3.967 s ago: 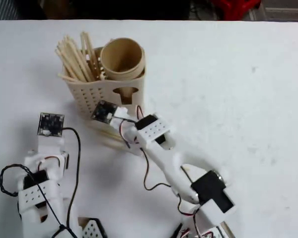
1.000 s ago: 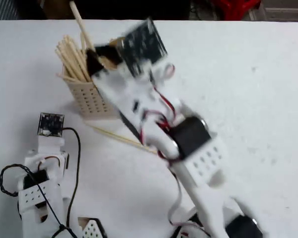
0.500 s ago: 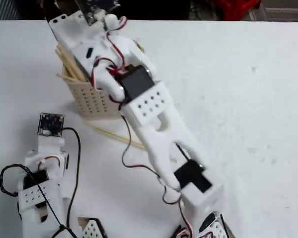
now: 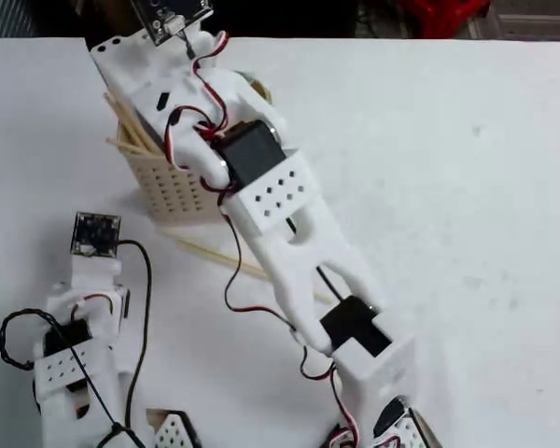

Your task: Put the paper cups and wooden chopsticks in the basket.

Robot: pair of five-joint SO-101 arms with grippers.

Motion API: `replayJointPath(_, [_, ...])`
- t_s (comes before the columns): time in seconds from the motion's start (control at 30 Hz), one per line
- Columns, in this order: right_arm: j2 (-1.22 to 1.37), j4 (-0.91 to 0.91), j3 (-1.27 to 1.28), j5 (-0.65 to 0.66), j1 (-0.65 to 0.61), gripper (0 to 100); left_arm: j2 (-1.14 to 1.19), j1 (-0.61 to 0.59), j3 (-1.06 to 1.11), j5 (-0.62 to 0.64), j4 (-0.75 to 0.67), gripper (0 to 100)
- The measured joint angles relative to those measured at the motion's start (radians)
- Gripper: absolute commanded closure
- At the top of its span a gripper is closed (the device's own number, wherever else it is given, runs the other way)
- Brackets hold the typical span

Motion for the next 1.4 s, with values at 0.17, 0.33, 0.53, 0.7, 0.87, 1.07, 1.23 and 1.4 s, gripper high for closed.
replayJointPath(0.17, [-0.017,0.169,0.0,0.0,0.0,96.1,0.0,0.0,0.0,0.0,0.0,83])
replayJointPath(0.33, [-0.149,0.546,-0.002,0.0,0.0,96.4,0.0,0.0,0.0,0.0,0.0,83])
replayJointPath(0.53, [-0.287,0.945,0.0,0.003,0.025,96.1,0.0,0.0,0.0,0.0,0.0,83])
replayJointPath(0.7, [-0.397,0.987,0.166,0.038,0.097,96.0,0.0,0.0,0.0,0.0,0.0,83])
replayJointPath(0.87, [-0.489,0.987,0.476,0.273,0.117,96.4,0.0,0.0,0.0,0.0,0.0,83])
replayJointPath(1.07, [-0.532,0.947,0.81,0.471,0.123,96.1,0.0,0.0,0.0,0.0,0.0,83])
replayJointPath(1.23, [-0.531,0.721,1.083,0.557,0.14,92.9,0.0,0.0,0.0,0.0,0.0,83])
replayJointPath(1.4, [-0.531,0.466,1.298,0.568,0.149,85.5,0.0,0.0,0.0,0.0,0.0,83])
